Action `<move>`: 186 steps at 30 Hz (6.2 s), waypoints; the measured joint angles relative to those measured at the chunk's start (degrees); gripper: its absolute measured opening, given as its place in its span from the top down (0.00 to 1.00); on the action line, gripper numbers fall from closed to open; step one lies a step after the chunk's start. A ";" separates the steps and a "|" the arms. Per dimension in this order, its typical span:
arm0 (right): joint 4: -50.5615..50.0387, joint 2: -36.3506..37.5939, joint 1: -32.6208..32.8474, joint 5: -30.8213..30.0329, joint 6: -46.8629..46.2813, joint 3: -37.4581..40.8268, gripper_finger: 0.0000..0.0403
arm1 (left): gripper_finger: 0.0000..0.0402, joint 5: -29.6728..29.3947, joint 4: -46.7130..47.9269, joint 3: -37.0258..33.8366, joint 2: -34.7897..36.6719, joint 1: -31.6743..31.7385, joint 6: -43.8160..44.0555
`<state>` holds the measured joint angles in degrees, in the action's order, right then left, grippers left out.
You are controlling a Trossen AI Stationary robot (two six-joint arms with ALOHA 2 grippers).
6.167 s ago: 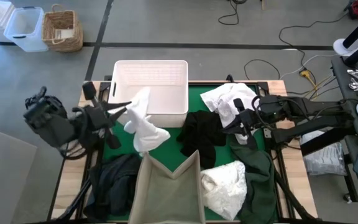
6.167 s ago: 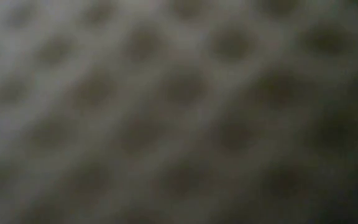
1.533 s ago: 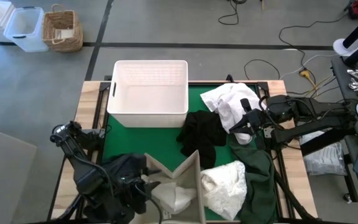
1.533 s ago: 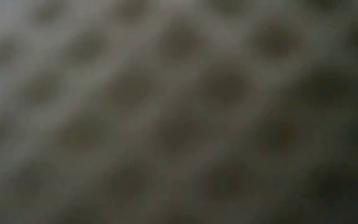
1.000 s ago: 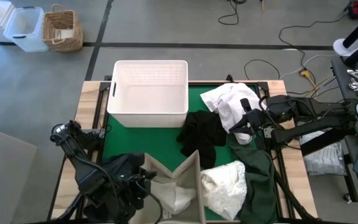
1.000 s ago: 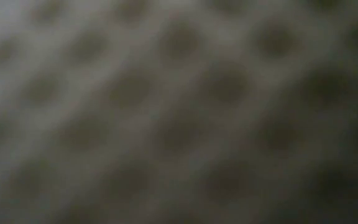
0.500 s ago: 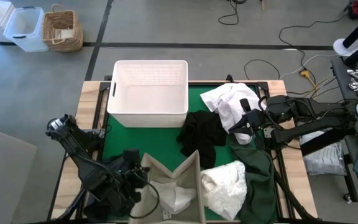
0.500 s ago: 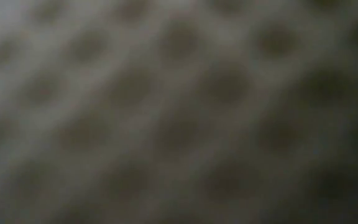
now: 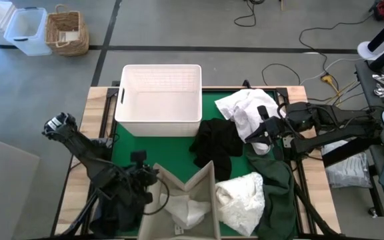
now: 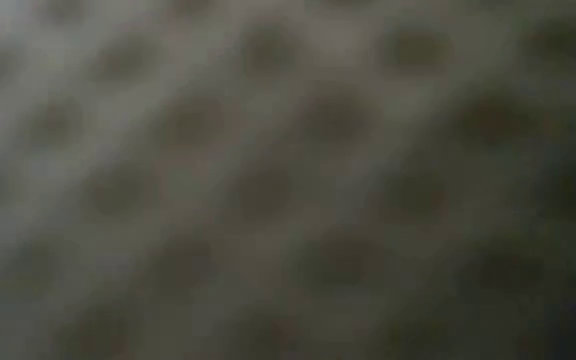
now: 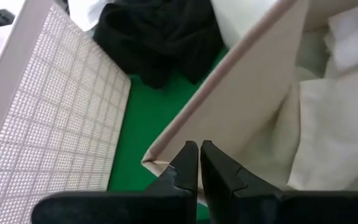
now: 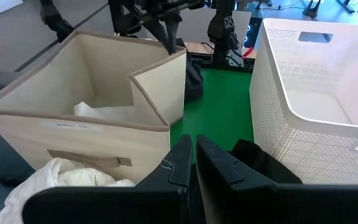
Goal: Sort clothes
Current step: Adjust the brown laundry organizer, then put the green shirt into the white bin
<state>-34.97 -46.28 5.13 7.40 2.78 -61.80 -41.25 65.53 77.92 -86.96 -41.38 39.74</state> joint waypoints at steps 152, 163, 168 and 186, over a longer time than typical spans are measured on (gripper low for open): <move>-19.52 -11.52 4.98 -36.84 -9.57 0.72 0.97 | 1.00 -3.18 -31.76 -12.07 17.71 7.52 -42.41; -28.59 -11.63 4.98 -41.40 -23.79 2.35 0.97 | 1.00 -3.17 -45.57 -21.83 25.27 7.53 -44.69; -30.15 -11.51 4.98 -41.35 -27.82 4.98 0.97 | 1.00 -4.06 -45.94 -21.83 24.68 7.53 -44.61; -33.89 -11.82 7.50 -26.58 -31.43 8.63 0.97 | 1.00 -11.55 -42.29 -21.81 23.29 7.69 -44.39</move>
<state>-68.86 -58.11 12.63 -19.18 -28.65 -53.17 -52.80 23.24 56.12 -63.67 -33.69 -4.66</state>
